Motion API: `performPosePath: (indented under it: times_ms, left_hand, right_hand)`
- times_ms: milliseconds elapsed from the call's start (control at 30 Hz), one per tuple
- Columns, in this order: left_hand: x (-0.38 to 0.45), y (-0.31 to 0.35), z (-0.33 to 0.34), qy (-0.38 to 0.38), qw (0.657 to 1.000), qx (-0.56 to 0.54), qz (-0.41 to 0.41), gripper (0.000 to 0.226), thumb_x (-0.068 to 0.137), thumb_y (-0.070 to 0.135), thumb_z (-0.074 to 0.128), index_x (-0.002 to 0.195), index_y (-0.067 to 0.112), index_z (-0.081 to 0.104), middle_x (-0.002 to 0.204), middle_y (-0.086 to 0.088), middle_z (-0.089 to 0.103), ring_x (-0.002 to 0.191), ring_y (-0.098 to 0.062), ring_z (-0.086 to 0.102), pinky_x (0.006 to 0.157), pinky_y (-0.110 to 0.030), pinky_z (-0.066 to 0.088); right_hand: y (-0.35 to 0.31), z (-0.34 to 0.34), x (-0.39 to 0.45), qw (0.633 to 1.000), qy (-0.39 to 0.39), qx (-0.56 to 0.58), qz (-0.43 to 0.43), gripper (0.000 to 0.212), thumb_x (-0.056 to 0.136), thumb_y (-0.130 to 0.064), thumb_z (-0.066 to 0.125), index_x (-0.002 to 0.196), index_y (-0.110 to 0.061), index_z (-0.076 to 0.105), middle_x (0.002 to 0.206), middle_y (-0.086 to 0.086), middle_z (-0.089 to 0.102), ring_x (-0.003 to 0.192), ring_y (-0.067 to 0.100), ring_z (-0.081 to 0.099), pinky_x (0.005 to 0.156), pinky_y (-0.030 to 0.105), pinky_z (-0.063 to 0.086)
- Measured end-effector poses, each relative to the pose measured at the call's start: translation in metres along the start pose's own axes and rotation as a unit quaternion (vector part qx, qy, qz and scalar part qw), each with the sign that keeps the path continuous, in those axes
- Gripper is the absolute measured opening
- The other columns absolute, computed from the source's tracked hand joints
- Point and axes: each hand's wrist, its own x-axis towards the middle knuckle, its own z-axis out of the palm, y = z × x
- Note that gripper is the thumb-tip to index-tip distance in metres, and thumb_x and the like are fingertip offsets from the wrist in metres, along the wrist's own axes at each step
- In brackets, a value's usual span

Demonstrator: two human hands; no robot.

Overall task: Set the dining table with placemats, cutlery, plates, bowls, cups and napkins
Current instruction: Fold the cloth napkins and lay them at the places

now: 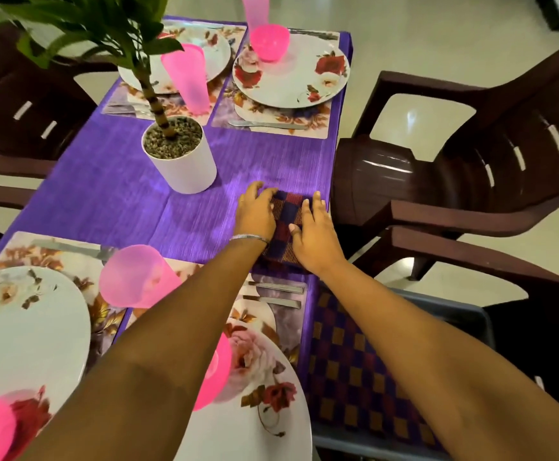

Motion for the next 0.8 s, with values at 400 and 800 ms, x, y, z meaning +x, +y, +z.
performPosePath:
  times_ms: [400,800]
  left_hand:
    - [0.0,-0.001,0.019,-0.164,0.965,0.204,-0.025,0.067,0.1,0.053,0.017,0.153,0.02,-0.005,0.16,-0.001,-0.019,0.147,-0.03,-0.012,0.116,-0.053,-0.004]
    - [-0.035,0.078,0.026,-0.128,0.925,0.355,0.041,0.07,0.095,0.027,0.04,0.153,0.009,0.004,0.16,-0.015,-0.007,0.146,-0.036,-0.011,0.115,-0.055,-0.004]
  right_hand:
    - [0.011,0.013,-0.003,0.995,0.017,-0.094,0.013,0.063,0.101,-0.04,0.024,0.153,-0.017,-0.001,0.16,0.007,-0.015,0.147,0.026,-0.016,0.116,0.047,-0.012]
    - [0.082,-0.017,-0.084,0.999,0.027,0.028,-0.007,0.051,0.103,-0.028,0.033,0.151,-0.013,0.024,0.16,0.004,0.015,0.149,0.021,0.005,0.119,0.042,0.001]
